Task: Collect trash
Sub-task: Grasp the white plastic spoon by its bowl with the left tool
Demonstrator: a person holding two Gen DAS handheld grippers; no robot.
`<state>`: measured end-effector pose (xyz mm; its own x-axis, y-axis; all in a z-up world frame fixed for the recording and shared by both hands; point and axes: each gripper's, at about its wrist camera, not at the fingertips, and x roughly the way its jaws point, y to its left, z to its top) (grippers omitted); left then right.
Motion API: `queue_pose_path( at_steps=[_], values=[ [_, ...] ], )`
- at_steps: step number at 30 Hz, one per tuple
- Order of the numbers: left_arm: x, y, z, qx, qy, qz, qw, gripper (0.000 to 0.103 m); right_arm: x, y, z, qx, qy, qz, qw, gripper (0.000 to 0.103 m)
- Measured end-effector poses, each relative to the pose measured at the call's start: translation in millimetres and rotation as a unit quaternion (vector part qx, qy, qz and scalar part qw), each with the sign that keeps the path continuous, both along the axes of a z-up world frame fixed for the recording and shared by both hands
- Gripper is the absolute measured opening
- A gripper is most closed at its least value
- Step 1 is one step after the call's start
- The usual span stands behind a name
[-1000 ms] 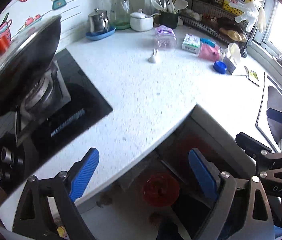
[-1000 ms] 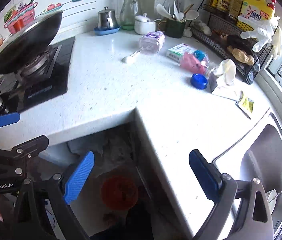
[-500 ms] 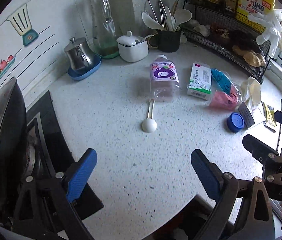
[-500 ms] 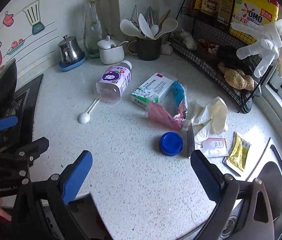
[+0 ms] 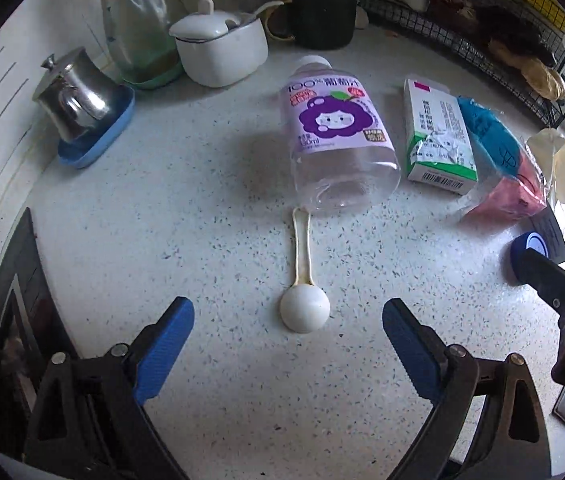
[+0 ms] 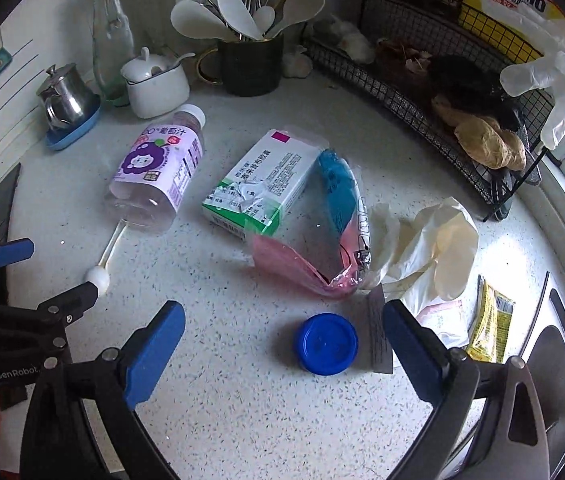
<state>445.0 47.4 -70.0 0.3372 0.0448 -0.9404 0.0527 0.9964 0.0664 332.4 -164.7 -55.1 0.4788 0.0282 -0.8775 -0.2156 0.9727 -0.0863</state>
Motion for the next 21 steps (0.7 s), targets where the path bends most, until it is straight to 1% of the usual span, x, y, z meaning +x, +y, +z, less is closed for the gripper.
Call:
queue_pose_path(
  at_steps=[4, 8, 10, 13, 16, 17, 18, 20, 21],
  values=[
    [11.8, 4.9, -17.7, 0.004, 0.017, -0.018, 0.9997, 0.094, 5.0, 2.3, -11.5, -0.003, 0.019, -0.027, 0.999, 0.099],
    [17.0, 11.2, -27.6, 0.004, 0.028, -0.021, 0.9994, 0.094, 5.7, 6.4, -17.9, -0.009, 0.030, -0.036, 0.999, 0.099],
    [16.3, 14.7, -28.4, -0.007, 0.030, -0.018, 0.9994, 0.094, 5.0, 8.0, -19.1, -0.011, 0.032, -0.037, 0.999, 0.099],
    [13.9, 19.2, -31.5, -0.033, 0.038, -0.014, 0.9986, 0.094, 3.3, 10.2, -18.5, -0.011, 0.031, -0.036, 0.999, 0.099],
    [10.7, 20.6, -31.0, -0.034, 0.036, -0.002, 0.9988, 0.093, 2.8, 12.3, -17.6, -0.009, 0.030, -0.036, 0.999, 0.099],
    [9.0, 20.8, -30.5, -0.029, 0.037, 0.011, 0.9988, 0.090, 1.6, 13.4, -17.5, -0.009, 0.030, -0.036, 0.999, 0.099],
    [7.8, 20.5, -29.1, -0.029, 0.034, 0.011, 0.9989, 0.088, 1.1, 13.2, -17.3, -0.009, 0.030, -0.036, 0.999, 0.099],
    [5.4, 21.6, -26.0, -0.031, 0.029, 0.013, 0.9990, 0.075, 0.0, 12.1, -17.1, -0.009, 0.032, -0.037, 0.999, 0.099],
    [1.4, 21.4, -24.5, -0.031, 0.026, 0.009, 0.9991, 0.072, -0.4, 12.4, -17.1, -0.009, 0.032, -0.036, 0.999, 0.099]
  ],
)
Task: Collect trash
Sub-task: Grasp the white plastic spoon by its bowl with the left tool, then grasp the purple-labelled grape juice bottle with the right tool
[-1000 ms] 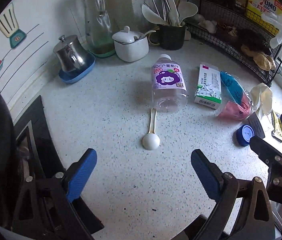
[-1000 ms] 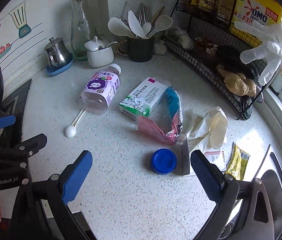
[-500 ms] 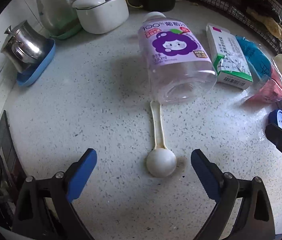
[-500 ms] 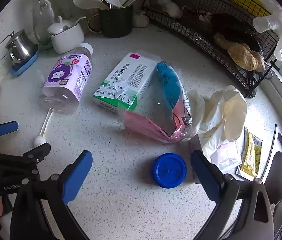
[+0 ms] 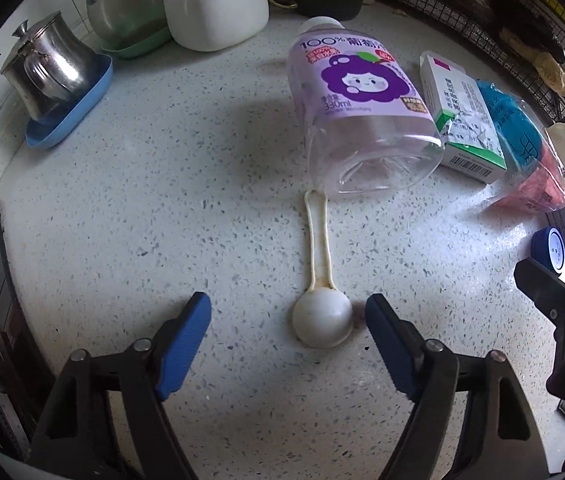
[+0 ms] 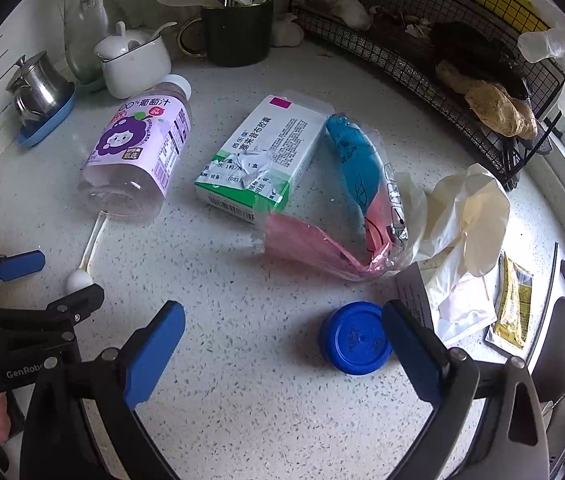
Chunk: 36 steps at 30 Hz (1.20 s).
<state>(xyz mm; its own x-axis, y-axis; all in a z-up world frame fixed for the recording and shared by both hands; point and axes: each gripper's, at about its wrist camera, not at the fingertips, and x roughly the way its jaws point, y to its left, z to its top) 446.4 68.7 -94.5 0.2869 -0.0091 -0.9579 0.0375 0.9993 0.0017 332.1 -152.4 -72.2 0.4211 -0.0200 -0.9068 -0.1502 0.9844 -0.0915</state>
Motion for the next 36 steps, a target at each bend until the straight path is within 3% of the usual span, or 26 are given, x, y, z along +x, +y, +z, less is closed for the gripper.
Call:
queue_pose_path(
  at_steps=[5, 12, 19, 24, 36],
  values=[
    [-3.8, -2.6, 8.3, 0.000, -0.006, 0.016, 0.9998, 0.028, -0.9, -1.6, -1.6, 0.007, 0.003, -0.002, 1.000, 0.099],
    [-11.4, 9.4, 20.0, -0.004, -0.016, 0.045, 0.9988, 0.028, 5.8, 5.2, 7.3, 0.022, 0.003, 0.011, 1.000, 0.099],
    [-4.9, 56.1, 57.1, 0.010, -0.064, 0.107, 0.9921, 0.028, 29.2, 46.1, 29.6, 0.042, -0.017, 0.061, 0.997, 0.099],
    [4.4, 86.3, 63.0, 0.019, -0.076, 0.146, 0.9861, 0.028, 52.1, 80.0, 41.9, 0.045, -0.032, 0.083, 0.995, 0.099],
    [28.7, 112.9, 31.6, 0.053, -0.075, 0.159, 0.9830, 0.028, 97.9, 121.5, -6.6, 0.042, 0.031, 0.101, 0.994, 0.099]
  ],
)
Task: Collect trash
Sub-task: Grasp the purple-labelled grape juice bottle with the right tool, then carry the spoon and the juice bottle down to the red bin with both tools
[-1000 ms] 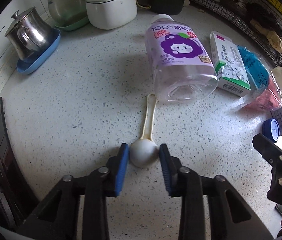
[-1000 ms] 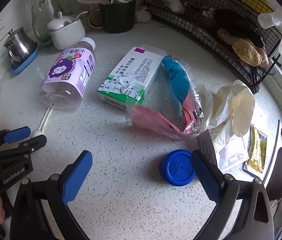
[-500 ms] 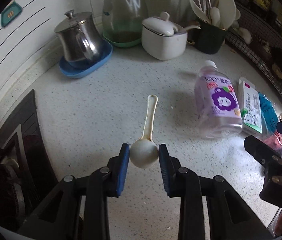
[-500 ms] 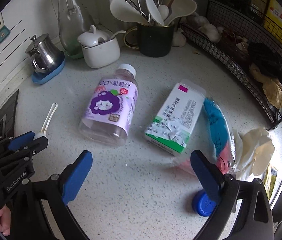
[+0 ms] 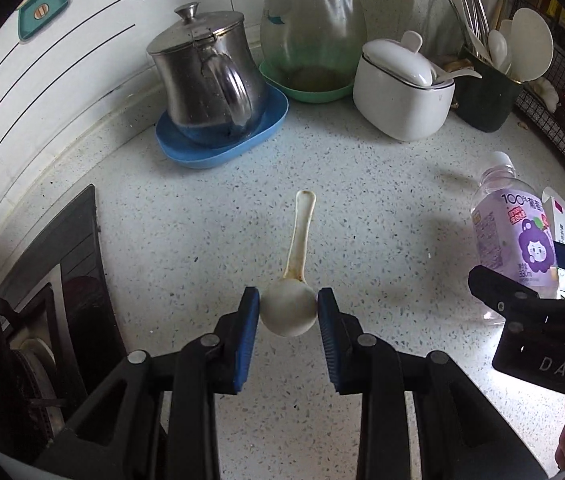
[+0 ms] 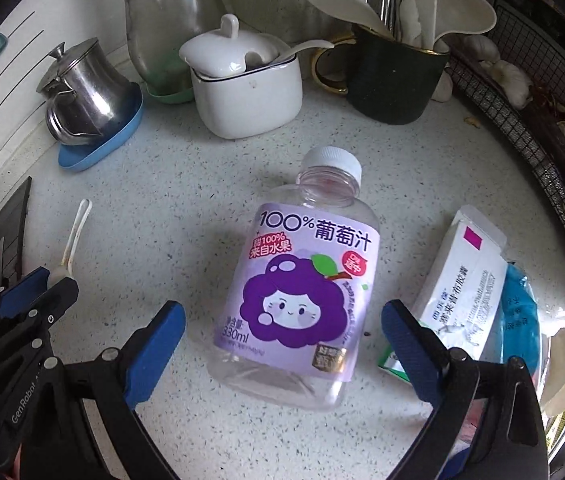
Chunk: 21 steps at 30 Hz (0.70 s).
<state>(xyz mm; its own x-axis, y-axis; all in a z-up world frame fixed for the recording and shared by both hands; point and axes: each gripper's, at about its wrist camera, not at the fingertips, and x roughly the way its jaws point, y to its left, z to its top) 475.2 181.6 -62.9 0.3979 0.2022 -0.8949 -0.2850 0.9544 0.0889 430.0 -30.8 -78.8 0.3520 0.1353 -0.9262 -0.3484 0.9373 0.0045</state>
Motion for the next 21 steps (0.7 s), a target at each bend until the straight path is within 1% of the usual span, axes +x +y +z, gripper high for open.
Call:
queue_pose_path(
  at_steps=[1, 3, 4, 5, 9, 12, 15, 18, 21],
  values=[
    [1.6, 1.9, -4.6, -0.004, 0.003, 0.001, 1.0000, 0.028, 3.4, 2.4, -5.2, -0.002, 0.005, 0.000, 1.000, 0.097],
    [2.9, 6.1, -10.7, -0.013, 0.010, 0.005, 0.9999, 0.028, 8.0, 5.4, -14.0, -0.004, 0.013, 0.003, 1.000, 0.088],
    [3.6, 5.8, -12.9, -0.012, 0.012, 0.005, 0.9998, 0.028, 8.9, 6.8, -18.2, -0.005, 0.017, 0.006, 1.000, 0.079],
    [1.0, 2.8, -12.7, -0.011, 0.011, 0.005, 0.9999, 0.028, 9.0, 7.1, -20.7, -0.005, 0.021, 0.009, 1.000, 0.076],
    [-8.1, -1.9, -10.1, -0.003, 0.009, 0.004, 0.9999, 0.028, -3.3, -1.7, -15.8, 0.001, 0.004, 0.024, 1.000, 0.073],
    [-23.1, -10.1, -2.7, -0.017, 0.006, 0.011, 0.9998, 0.028, -19.5, -15.7, -0.8, 0.019, -0.016, 0.031, 0.999, 0.071],
    [-43.5, -25.0, 9.2, -0.014, -0.009, 0.015, 0.9997, 0.028, -41.0, -33.9, 16.0, 0.039, -0.024, 0.043, 0.998, 0.070],
    [-65.2, -44.2, 19.0, -0.017, -0.013, 0.020, 0.9996, 0.028, -62.9, -53.6, 30.5, 0.053, -0.037, 0.056, 0.996, 0.070],
    [-85.0, -65.0, 26.7, -0.009, -0.013, 0.024, 0.9996, 0.028, -81.0, -73.3, 39.9, 0.069, -0.042, 0.068, 0.994, 0.070]
  ],
)
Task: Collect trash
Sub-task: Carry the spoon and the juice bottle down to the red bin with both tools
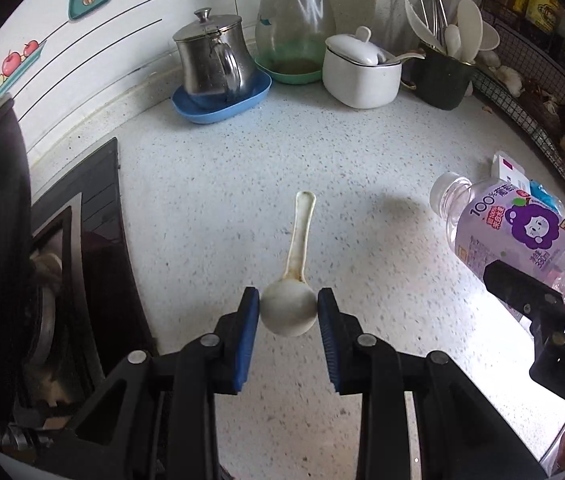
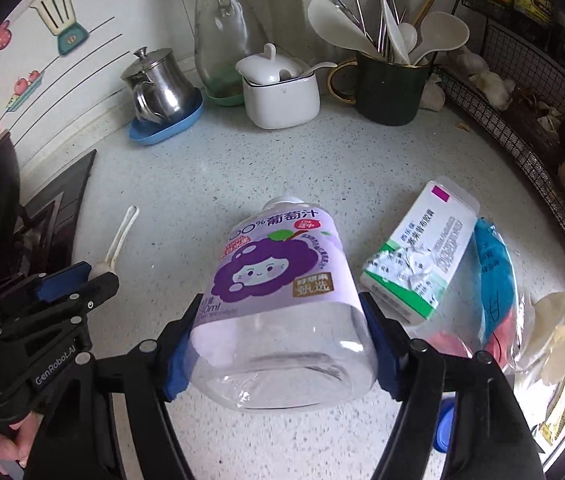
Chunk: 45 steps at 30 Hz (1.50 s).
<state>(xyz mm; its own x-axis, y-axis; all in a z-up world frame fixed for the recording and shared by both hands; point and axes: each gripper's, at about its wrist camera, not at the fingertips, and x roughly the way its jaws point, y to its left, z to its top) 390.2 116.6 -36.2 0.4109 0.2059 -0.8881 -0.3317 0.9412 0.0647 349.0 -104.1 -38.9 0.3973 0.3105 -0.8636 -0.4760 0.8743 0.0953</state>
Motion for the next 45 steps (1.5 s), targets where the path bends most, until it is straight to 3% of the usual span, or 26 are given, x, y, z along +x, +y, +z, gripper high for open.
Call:
queue_pose_path(
  at_steps=[12, 19, 29, 38, 45],
  values=[
    [-68.8, -56.4, 23.5, -0.008, -0.007, -0.017, 0.9998, 0.028, -85.1, -47.3, 19.5, 0.003, -0.026, 0.025, 0.999, 0.069],
    [-120.2, -58.0, 25.1, -0.035, -0.018, -0.023, 0.9989, 0.028, -127.5, -44.5, 20.6, 0.002, -0.020, 0.021, 1.000, 0.069],
    [-226.4, -42.9, 19.8, -0.040, -0.017, -0.027, 0.9987, 0.028, -225.4, -26.8, 17.4, 0.005, 0.001, 0.030, 1.000, 0.069],
    [-306.8, -43.9, -24.3, -0.071, 0.023, -0.029, 0.9968, 0.028, -297.2, -16.0, -18.5, -0.023, 0.036, 0.039, 0.998, 0.069],
    [-336.5, -45.7, -89.3, -0.091, 0.066, -0.024, 0.9933, 0.028, -325.4, -13.4, -73.1, -0.053, 0.066, 0.047, 0.995, 0.069]
  ],
)
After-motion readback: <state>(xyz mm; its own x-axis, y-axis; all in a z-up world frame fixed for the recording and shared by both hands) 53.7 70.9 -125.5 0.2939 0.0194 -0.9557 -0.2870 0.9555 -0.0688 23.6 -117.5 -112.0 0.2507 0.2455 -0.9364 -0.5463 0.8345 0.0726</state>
